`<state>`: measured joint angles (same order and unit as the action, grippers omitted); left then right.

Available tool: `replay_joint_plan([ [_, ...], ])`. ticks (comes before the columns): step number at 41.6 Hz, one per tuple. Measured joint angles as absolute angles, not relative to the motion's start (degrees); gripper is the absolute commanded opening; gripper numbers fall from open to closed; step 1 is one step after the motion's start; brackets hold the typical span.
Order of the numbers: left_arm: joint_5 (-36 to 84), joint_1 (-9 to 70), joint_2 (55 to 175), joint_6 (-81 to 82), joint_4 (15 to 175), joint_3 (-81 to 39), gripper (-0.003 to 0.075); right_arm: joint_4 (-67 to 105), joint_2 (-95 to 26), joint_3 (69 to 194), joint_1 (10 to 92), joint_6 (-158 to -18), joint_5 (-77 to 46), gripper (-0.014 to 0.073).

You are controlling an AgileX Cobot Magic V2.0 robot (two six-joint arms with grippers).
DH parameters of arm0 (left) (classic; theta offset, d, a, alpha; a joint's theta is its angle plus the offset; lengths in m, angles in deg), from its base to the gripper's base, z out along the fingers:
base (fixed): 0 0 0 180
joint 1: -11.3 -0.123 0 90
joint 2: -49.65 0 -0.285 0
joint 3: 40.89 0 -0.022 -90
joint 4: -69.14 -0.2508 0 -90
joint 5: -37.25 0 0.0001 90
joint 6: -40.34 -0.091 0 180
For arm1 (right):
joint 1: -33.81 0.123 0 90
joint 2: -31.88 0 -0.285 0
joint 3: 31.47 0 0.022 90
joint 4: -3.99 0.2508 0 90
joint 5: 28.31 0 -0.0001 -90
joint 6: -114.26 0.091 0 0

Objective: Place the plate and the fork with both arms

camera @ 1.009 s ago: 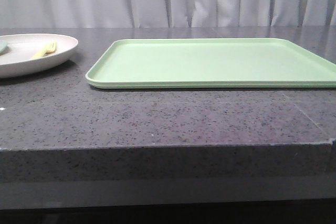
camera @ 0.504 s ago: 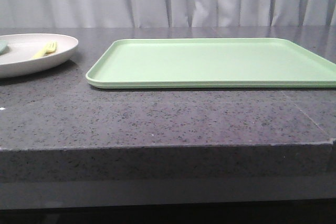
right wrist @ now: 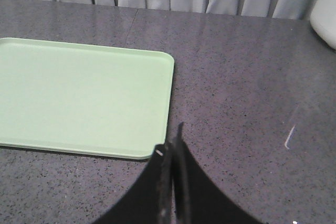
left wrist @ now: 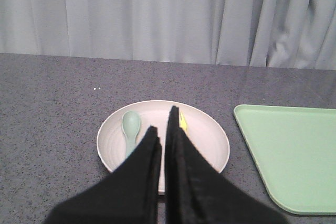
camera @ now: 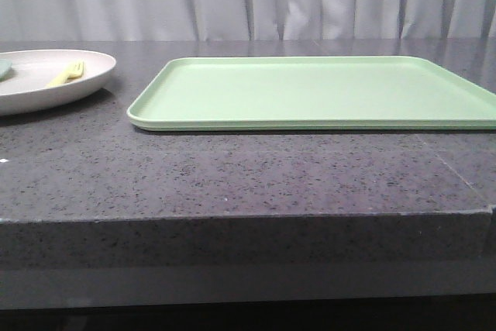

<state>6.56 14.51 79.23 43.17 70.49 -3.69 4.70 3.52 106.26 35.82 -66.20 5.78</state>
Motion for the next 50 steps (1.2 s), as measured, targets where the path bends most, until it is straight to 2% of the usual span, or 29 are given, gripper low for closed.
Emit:
replay_joint_plan([
  [4, 6.6, 14.5, 79.2, 43.2, 70.5, -3.7, 0.0456, 4.0, 3.5, 106.3, 35.8, -66.2, 5.9, 0.0477],
  [6, 6.6, 14.5, 79.2, 43.2, 70.4, -3.7, 0.0575, 3.5, 3.5, 106.3, 35.8, -66.2, 5.9, 0.0568],
  [9, 6.6, 14.5, 79.2, 43.2, 70.3, -3.7, 0.0646, 3.1, 3.5, 106.3, 35.8, -66.2, 6.2, 0.0631],
  [30, 6.6, 14.5, 79.2, 43.2, 71.7, -3.7, 0.0563, 3.0, 3.5, 106.3, 35.8, -66.2, 6.3, 0.0635],
  [35, 6.6, 14.5, 79.2, 43.2, 72.7, -3.7, 0.0574, 3.0, 3.5, 106.3, 35.8, -66.2, 6.3, 0.0635],
  [41, 6.4, 14.5, 81.2, 43.2, 71.1, -4.0, 0.0635, 3.0, 3.5, 106.3, 35.8, -66.2, 6.3, 0.0635],
  [50, 2.2, 14.5, 92.4, 43.2, 68.4, -8.6, 0.0629, 3.0, 3.5, 106.3, 35.8, -66.2, 6.3, 0.0635],
])
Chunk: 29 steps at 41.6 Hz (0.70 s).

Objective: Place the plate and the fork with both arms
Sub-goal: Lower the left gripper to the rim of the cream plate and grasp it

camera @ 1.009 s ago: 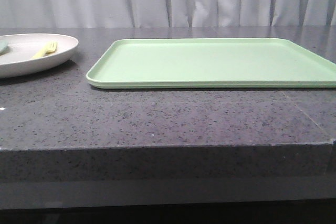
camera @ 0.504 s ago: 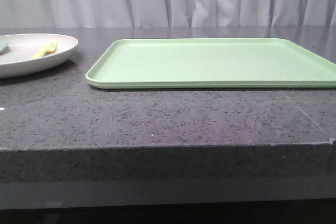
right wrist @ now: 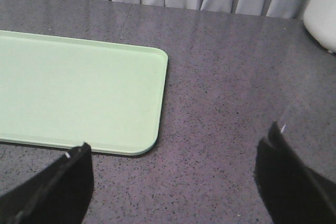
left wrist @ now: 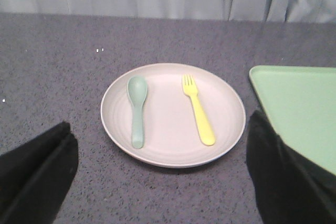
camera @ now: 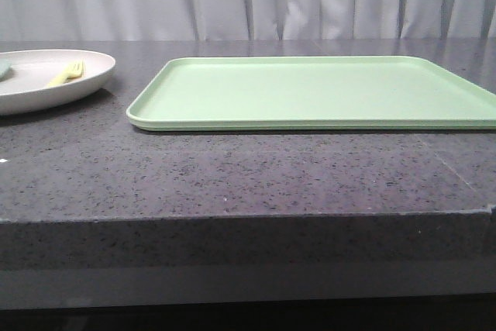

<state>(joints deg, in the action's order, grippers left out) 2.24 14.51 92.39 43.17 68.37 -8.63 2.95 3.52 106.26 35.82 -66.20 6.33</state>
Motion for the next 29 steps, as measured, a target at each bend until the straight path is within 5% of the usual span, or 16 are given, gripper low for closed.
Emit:
replay_joint_plan([
  [17, -4.1, 14.2, 117.0, 43.2, 60.9, -18.0, 0.0629, 3.0, 3.5, 106.3, 35.8, -66.2, 6.5, 0.0635],
  [29, -8.1, 4.0, 131.7, 40.3, 66.9, -27.1, 0.0629, 3.0, 3.5, 106.3, 35.8, -66.2, 6.7, 0.0635],
])
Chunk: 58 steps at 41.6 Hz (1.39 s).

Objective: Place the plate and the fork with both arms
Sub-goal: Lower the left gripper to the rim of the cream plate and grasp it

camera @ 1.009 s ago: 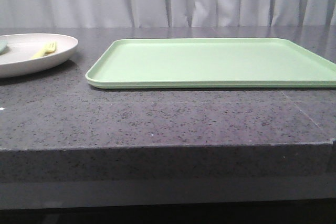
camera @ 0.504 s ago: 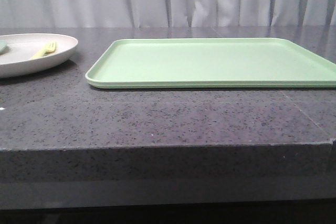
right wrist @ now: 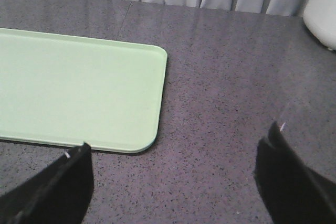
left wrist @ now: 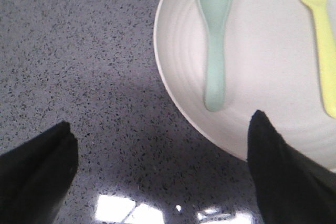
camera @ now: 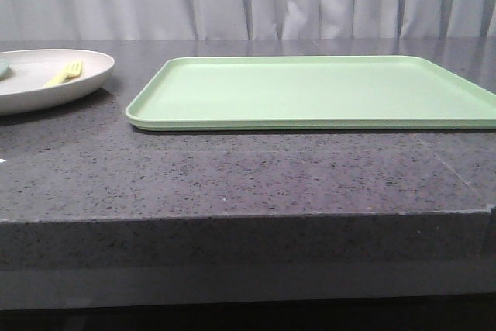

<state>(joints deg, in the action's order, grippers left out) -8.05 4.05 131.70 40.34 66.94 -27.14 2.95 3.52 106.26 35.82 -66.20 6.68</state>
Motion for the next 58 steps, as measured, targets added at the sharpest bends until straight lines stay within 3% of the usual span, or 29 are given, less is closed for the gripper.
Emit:
replay_joint_plan([
  [10, -8.8, -5.0, 142.8, 28.0, 87.2, -33.5, 0.0628, 3.0, 3.5, 106.3, 35.8, -66.2, 6.7, 0.0635],
  [17, -9.2, -7.4, 149.6, 26.1, 91.7, -37.0, 0.0602, 3.0, 3.5, 106.3, 35.8, -66.2, 6.7, 0.0635],
  [31, -6.6, -7.6, 157.2, 25.7, 97.3, -38.5, 0.0424, 3.0, 3.5, 106.3, 35.8, -66.2, 6.7, 0.0635],
  [50, -4.6, -7.6, 158.0, 25.7, 98.6, -38.5, 0.0132, 3.0, 3.5, 106.3, 35.8, -66.2, 6.7, 0.0635],
  [58, -5.4, -7.6, 158.0, 25.7, 99.0, -38.5, 0.0068, 3.0, 3.5, 106.3, 35.8, -66.2, 6.7, 0.0635],
])
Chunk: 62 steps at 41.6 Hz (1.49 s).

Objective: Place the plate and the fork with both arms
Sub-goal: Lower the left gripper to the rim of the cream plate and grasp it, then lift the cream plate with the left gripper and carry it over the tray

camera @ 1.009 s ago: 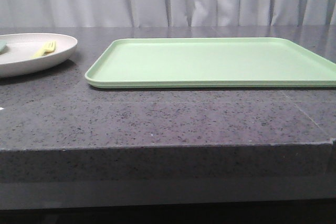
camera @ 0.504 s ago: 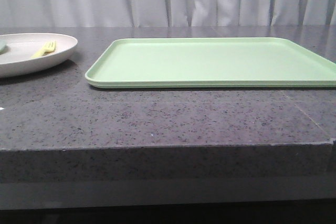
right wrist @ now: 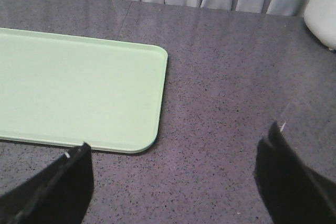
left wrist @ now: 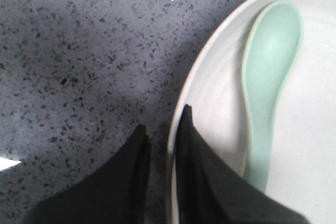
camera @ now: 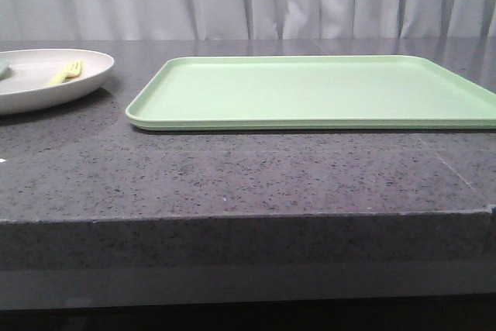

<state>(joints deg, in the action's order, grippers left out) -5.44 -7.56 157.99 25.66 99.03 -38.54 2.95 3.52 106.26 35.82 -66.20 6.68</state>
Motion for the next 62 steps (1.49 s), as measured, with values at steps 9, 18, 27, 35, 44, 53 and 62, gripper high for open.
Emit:
replay_joint_plan([
  [9, -5.8, -7.6, 158.0, 25.7, 99.2, -38.6, 0.0059, 3.0, 3.5, 106.3, 35.8, -66.2, 6.7, 0.0635],
  [18, -6.3, -7.6, 158.0, 25.7, 99.3, -38.6, -0.0018, 3.0, 3.5, 106.3, 35.8, -66.2, 6.7, 0.0635],
  [27, -6.4, -7.6, 158.0, 25.7, 99.7, -38.6, -0.0018, 3.0, 3.5, 106.3, 35.8, -66.2, 6.7, 0.0635],
  [35, -7.1, -7.2, 156.7, 25.7, 100.5, -38.6, -0.0018, 3.0, 3.5, 106.3, 35.8, -66.2, 6.7, 0.0635],
  [44, -9.1, -3.7, 152.7, 25.2, 100.3, -39.4, -0.0018, 3.0, 3.5, 106.3, 35.8, -66.3, 6.7, 0.0635],
  [53, -12.3, 2.6, 151.2, 27.2, 100.3, -42.9, -0.0018, 3.0, 3.5, 106.3, 35.8, -66.3, 6.7, 0.0635],
  [62, -11.4, 11.0, 151.2, 32.6, 100.3, -45.4, -0.0018, 3.0, 3.5, 106.3, 35.8, -66.3, 6.7, 0.0635],
])
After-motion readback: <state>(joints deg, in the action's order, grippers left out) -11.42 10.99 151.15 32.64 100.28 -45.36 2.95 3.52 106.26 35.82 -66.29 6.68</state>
